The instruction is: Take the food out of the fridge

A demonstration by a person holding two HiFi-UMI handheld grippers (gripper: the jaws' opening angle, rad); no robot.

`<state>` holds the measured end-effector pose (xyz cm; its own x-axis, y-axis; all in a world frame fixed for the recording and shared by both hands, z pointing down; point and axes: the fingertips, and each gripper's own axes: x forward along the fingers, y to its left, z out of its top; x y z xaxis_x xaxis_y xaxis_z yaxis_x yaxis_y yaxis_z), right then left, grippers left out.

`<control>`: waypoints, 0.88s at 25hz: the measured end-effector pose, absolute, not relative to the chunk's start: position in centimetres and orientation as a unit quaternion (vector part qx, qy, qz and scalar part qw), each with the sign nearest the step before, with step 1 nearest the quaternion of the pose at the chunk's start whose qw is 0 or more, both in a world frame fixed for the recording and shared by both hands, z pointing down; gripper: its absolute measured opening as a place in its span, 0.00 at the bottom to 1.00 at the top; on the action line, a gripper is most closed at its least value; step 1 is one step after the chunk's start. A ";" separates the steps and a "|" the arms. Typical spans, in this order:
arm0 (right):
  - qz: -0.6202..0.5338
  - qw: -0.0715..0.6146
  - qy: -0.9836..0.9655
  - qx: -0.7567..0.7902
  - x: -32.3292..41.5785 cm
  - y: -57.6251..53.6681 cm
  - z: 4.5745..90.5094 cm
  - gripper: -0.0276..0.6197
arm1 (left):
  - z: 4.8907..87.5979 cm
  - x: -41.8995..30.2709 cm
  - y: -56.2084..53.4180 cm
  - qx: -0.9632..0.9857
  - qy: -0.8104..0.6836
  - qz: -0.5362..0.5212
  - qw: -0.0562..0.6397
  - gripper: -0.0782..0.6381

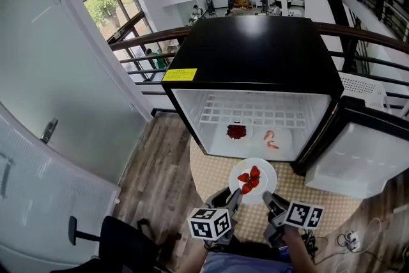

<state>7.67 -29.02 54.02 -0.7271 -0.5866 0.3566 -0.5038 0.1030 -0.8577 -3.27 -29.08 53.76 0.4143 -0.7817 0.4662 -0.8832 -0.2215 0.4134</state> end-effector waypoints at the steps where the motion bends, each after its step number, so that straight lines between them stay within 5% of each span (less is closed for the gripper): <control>1: -0.561 0.037 0.743 -0.364 7.8 -28.7 54.0 0.14 | 53.7 -3.2 -28.6 0.776 -0.538 0.079 0.320 0.29; 22: -0.560 0.036 0.750 -0.350 5.3 -24.9 53.8 0.14 | 52.9 -5.7 -24.6 0.767 -0.557 0.090 0.304 0.29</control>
